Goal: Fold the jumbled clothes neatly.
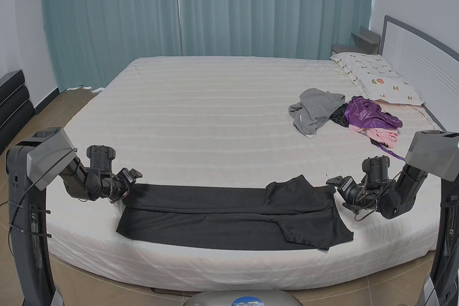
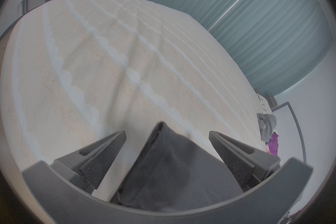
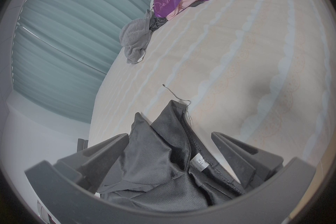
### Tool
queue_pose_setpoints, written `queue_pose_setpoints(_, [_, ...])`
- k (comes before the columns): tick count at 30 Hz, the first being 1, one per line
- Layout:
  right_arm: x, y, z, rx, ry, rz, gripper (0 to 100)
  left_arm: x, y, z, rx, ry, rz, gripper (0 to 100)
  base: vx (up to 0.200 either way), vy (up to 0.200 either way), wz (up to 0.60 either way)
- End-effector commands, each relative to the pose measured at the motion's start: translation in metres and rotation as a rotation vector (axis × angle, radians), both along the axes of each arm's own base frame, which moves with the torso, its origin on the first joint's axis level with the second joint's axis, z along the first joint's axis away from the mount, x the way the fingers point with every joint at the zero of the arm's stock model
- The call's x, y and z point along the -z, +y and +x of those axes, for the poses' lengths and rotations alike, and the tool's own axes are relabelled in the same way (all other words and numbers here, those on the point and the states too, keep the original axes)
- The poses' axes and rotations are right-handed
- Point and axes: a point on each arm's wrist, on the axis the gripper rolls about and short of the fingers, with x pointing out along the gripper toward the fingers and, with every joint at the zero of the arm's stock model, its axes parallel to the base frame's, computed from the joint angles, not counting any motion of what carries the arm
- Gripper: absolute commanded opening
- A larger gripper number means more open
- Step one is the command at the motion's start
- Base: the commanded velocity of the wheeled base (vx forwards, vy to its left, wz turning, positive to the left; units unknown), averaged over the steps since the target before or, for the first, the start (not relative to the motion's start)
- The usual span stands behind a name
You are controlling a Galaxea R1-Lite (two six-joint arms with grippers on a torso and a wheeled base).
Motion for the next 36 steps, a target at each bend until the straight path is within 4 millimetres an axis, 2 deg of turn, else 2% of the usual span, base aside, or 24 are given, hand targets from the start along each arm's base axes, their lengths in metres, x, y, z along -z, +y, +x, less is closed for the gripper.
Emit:
queue_pose_setpoints(1, [0.001, 0.001, 0.0, -0.003, 0.003, -0.001, 100, -0.007, -0.001, -0.01, 0.059, 0.007, -0.016, 100, 0.0, 0.0, 0.0])
queue_pose_setpoints(15, [0.002, 0.001, -0.002, -0.004, 0.009, -0.001, 100, 0.016, -0.004, -0.043, 0.321, -0.004, 0.128, 100, 0.0, 0.0, 0.0])
queue_pose_setpoints(29, [0.002, 0.001, -0.002, -0.006, 0.009, -0.001, 100, 0.018, -0.007, -0.051, 0.372, -0.016, 0.173, 100, 0.0, 0.0, 0.0])
queue_pose_setpoints(30, [0.002, 0.001, -0.002, -0.006, 0.009, -0.001, 100, 0.018, -0.007, -0.052, 0.371, -0.014, 0.172, 0, 0.0, 0.0, 0.0])
queue_pose_setpoints(36, [0.002, 0.001, -0.002, -0.006, 0.009, -0.001, 100, 0.017, -0.008, -0.053, 0.37, -0.011, 0.168, 0, 0.0, 0.0, 0.0])
